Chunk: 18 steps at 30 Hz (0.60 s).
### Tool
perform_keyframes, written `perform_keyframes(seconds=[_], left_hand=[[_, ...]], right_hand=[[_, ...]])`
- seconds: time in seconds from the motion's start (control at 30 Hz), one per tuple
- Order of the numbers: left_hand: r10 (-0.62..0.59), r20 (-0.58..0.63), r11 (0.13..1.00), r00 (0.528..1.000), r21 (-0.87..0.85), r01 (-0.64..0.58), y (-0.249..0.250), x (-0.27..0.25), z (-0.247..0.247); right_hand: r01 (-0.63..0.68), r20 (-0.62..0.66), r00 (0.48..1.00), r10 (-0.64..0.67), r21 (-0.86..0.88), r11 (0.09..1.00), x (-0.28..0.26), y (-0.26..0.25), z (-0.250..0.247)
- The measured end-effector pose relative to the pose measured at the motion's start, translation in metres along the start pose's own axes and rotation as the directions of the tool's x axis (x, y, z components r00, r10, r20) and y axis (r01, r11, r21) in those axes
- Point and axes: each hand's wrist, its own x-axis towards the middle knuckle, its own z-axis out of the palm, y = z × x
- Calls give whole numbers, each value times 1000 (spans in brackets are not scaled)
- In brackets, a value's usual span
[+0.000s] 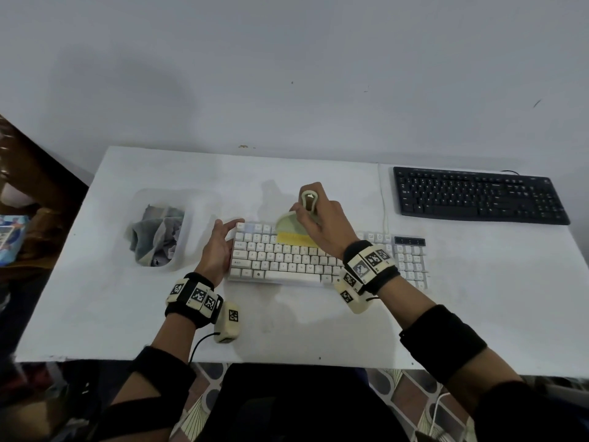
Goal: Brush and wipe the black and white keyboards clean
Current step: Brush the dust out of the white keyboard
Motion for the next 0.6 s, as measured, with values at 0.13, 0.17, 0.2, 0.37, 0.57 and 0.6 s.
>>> perform_keyframes(seconds=[0.13,0.17,0.2,0.37,0.57,0.6], left_hand=[[36,-23,998,999,59,-34,0,-2,1],[58,-24,996,998,72,-56,0,-2,1],[86,-23,993,996,88,-83,-1,-1,1],[137,-3,983,991,122,-136,-4,4,-4],[137,11,983,991,123,-137,-3,6,-4],[135,8,984,991,118,-135,-3,6,-3]], right_hand=[[32,43,999,-31,-14,999,-3,0,10],[39,51,998,-37,-39,998,-5,4,8],[39,50,998,-36,-65,997,-7,8,5],[-48,-26,999,46,-93,995,-16,27,-17],[-49,-76,996,50,15,999,-11,12,1],[-45,-63,997,46,16,999,-11,12,5]])
